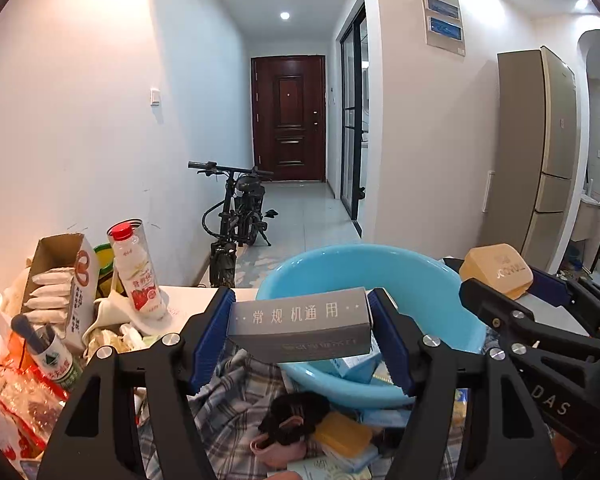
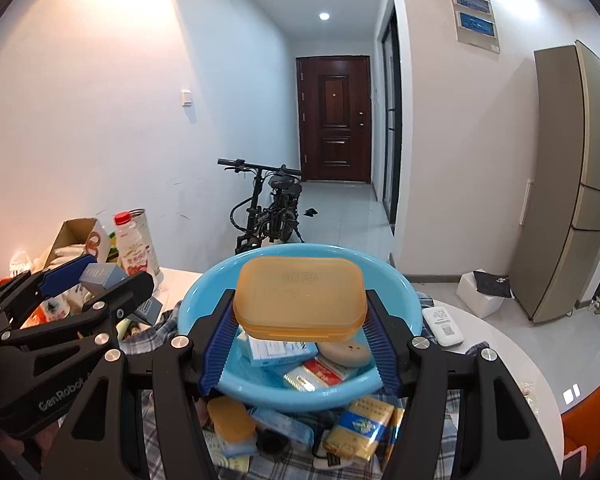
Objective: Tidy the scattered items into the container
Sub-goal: 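Lower the orange case into the basin and open the right tool while the left tool holds the grey box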
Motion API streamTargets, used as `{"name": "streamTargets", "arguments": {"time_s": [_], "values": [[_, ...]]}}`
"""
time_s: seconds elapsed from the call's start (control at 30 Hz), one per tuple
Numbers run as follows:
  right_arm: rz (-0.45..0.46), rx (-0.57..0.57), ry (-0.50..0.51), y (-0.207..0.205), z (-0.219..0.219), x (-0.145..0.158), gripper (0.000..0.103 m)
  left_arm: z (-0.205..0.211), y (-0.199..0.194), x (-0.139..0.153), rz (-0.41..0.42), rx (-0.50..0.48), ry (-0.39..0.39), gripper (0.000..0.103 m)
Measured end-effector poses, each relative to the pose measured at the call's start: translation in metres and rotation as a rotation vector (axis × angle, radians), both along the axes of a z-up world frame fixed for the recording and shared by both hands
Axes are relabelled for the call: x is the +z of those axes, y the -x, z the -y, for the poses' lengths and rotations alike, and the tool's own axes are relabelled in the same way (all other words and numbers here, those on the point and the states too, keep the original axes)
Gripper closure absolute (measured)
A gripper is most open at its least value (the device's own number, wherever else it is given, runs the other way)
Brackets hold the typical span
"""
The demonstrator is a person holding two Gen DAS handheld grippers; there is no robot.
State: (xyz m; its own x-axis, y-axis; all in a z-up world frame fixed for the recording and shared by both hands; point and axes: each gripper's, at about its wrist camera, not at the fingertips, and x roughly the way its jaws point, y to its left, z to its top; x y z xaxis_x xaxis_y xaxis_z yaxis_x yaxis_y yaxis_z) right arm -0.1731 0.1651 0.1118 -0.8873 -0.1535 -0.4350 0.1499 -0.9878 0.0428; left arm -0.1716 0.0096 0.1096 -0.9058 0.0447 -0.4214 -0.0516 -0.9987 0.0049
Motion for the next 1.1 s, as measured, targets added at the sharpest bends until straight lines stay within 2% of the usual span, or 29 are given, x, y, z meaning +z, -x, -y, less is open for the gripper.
{"name": "streamTargets", "arguments": {"time_s": [0.3,0.47,0.77,1.1], "values": [[0.036,-0.055,-0.013,0.045,-0.006,-0.012,0.039,-0.012,0.041,-0.01,0.029,-0.013,0.024,0.036],[0.064,-0.059,-0.011,0.065,-0.011,-0.021,0.039,-0.012,0.058,-0.02,0.048,-0.025,-0.003,0.036],[0.094,-0.061,-0.011,0.08,-0.015,-0.038,0.039,-0.019,0.066,-0.031,0.065,-0.029,0.01,0.036],[0.094,-0.057,-0.025,0.085,-0.016,-0.041,0.039,-0.017,0.069,-0.03,0.059,-0.022,0.01,0.036]]}}
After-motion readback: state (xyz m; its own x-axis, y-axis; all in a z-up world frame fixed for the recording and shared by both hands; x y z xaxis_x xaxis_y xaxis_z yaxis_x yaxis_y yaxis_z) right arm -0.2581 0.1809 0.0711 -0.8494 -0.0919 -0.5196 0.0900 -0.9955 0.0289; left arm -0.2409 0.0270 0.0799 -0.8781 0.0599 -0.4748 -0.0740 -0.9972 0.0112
